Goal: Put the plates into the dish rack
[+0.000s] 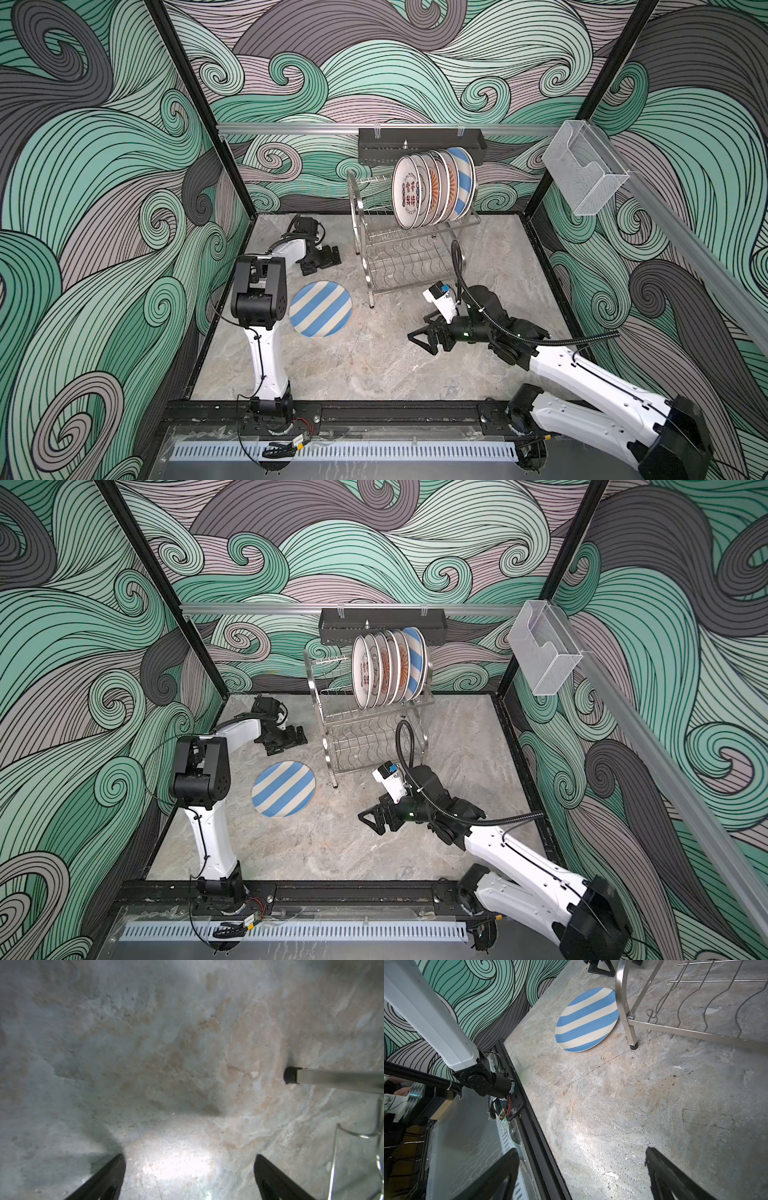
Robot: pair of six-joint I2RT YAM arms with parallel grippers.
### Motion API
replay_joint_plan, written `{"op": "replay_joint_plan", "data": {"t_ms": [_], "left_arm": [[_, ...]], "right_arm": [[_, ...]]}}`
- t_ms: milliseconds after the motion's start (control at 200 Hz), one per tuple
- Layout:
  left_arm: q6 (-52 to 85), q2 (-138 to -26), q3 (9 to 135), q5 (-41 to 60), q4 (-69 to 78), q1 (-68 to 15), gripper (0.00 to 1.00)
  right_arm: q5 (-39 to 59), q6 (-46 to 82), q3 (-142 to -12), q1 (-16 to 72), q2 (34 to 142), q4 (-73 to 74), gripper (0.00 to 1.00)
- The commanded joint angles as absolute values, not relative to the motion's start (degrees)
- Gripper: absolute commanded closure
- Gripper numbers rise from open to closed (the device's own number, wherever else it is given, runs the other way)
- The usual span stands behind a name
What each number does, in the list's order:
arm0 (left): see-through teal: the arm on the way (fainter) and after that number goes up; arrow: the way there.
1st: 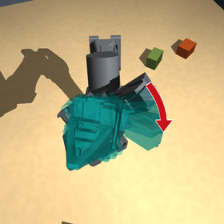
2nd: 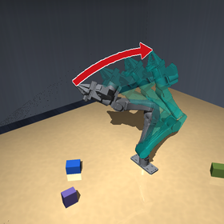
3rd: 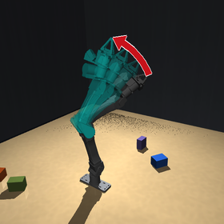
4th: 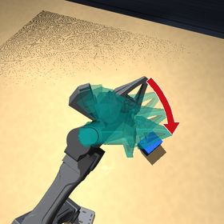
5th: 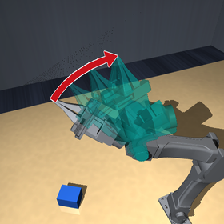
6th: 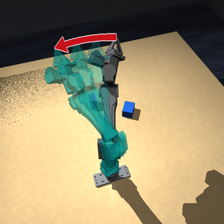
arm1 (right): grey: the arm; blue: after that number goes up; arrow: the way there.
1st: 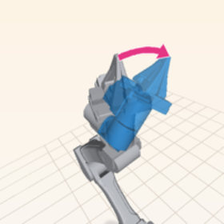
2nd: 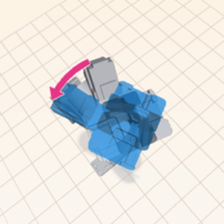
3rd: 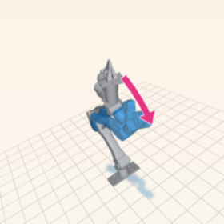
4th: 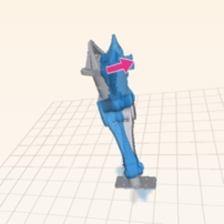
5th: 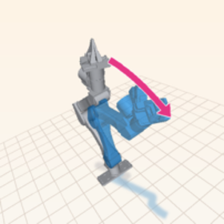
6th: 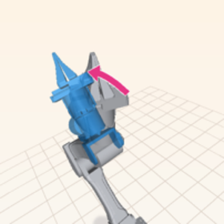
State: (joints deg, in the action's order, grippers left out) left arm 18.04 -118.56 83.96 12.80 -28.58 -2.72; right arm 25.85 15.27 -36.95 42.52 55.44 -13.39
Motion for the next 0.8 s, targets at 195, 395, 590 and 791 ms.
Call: {"op": "replay_joint_plan", "data": {"t_ms": [195, 395, 590, 791], "left_arm": [[18.6, -116.2, 75.9, 18.7, -28.1, -1.0, 0.01], [22.8, -110.8, 65.8, 22.9, -22.8, -1.0, 0.01], [24.3, -104.3, 57.6, 21.7, -22.3, -0.9, 0.01], [29.0, -94.3, 48.3, 19.8, -19.3, -1.0, 0.01]], "right_arm": [[24.9, 13.5, -38.9, 42.5, 55.0, -14.8, 0.05], [26.7, 14.9, -39.7, 42.5, 58.3, -14.1, 0.05], [29.0, 19.0, -38.4, 42.5, 61.8, -9.1, 0.06], [32.1, 24.6, -36.4, 42.5, 65.5, -2.7, 0.06]]}}
